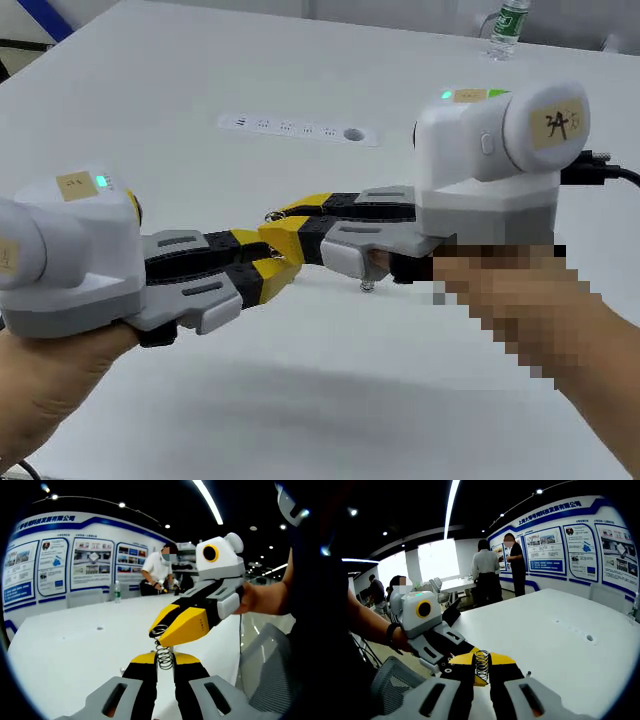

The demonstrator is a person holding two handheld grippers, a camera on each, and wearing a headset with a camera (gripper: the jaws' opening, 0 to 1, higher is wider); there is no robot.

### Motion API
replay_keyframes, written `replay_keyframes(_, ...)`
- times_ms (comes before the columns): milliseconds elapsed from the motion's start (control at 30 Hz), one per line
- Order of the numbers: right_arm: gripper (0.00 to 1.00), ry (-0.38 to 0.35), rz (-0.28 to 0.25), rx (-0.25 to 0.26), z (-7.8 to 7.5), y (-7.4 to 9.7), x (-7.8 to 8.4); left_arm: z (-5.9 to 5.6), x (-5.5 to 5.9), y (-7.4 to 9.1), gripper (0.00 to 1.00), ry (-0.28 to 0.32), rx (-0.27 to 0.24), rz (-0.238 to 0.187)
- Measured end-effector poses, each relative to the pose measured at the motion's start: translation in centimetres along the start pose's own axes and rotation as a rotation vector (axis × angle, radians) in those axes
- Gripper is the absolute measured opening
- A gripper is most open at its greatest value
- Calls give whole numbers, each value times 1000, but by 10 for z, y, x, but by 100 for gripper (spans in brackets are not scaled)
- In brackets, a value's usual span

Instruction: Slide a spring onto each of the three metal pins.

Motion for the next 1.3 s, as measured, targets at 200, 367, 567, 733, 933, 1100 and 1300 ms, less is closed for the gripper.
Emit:
replay_keyframes(200,12,11,13,5,-3,2,0,5,0,3,11,-21,-5,-1)
replay_keyframes(367,12,25,28,-2,1,3,0,6,0,6,11,-39,-3,-3)
replay_keyframes(567,11,34,45,-11,2,1,2,6,3,7,11,-57,-9,5)
replay_keyframes(733,11,43,53,-12,3,-1,1,6,3,7,12,-48,-15,10)
replay_keyframes(933,12,45,51,-5,0,-1,-1,4,6,6,20,-19,-8,20)
replay_keyframes(1100,12,58,60,12,-5,1,-1,9,11,11,24,-6,-17,35)
replay_keyframes(1300,12,67,68,38,-18,1,-4,16,17,18,27,14,-39,45)
Point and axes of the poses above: the centre of the closed fingertips' face, and the gripper's own axes: y roughly backward along the fingers, z roughly to its left, x roughly out of its underside, the point moved 5 cm from there along y, roughly backward along the fingers, and after that the axes turned 11 degrees about -x, right-handed, at the moved point
